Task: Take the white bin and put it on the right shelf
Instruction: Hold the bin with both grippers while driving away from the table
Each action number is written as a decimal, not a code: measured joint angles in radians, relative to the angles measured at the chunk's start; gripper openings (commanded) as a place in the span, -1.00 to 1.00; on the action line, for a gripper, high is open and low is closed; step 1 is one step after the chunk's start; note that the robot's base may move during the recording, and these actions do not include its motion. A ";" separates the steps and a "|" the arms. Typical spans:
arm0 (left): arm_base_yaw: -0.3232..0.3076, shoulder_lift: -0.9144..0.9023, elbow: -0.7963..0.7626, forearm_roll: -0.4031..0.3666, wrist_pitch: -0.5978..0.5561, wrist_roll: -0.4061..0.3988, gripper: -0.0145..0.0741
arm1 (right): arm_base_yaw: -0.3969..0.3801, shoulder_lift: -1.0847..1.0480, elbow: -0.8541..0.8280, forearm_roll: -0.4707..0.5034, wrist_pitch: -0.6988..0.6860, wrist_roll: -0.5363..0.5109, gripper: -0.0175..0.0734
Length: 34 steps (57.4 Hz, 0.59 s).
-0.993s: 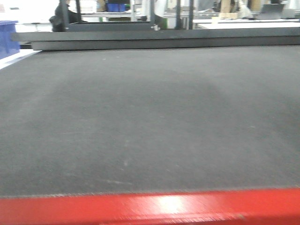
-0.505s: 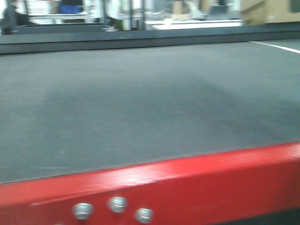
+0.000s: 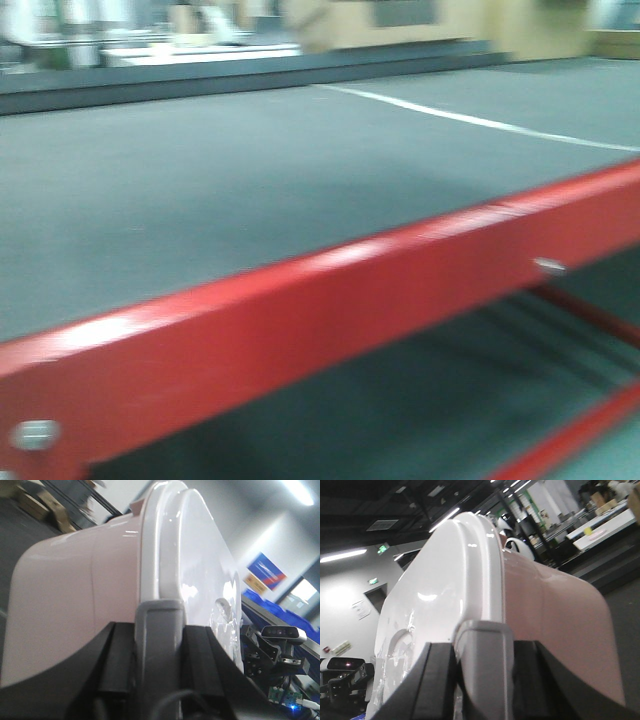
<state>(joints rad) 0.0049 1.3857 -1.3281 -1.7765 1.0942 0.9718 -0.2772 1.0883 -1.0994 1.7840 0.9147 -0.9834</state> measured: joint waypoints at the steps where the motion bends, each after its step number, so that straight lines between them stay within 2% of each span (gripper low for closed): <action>1: 0.000 0.000 0.000 0.000 0.000 -0.002 -0.94 | 0.000 0.000 0.000 0.000 0.000 0.000 -0.46; 34: -0.002 0.000 0.000 0.002 0.000 -0.002 -0.94 | 0.000 -0.002 0.000 0.000 -0.004 0.000 -0.46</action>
<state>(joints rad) 0.0031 1.3857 -1.3281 -1.7742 1.0942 0.9701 -0.2772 1.0868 -1.0994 1.7840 0.9108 -0.9834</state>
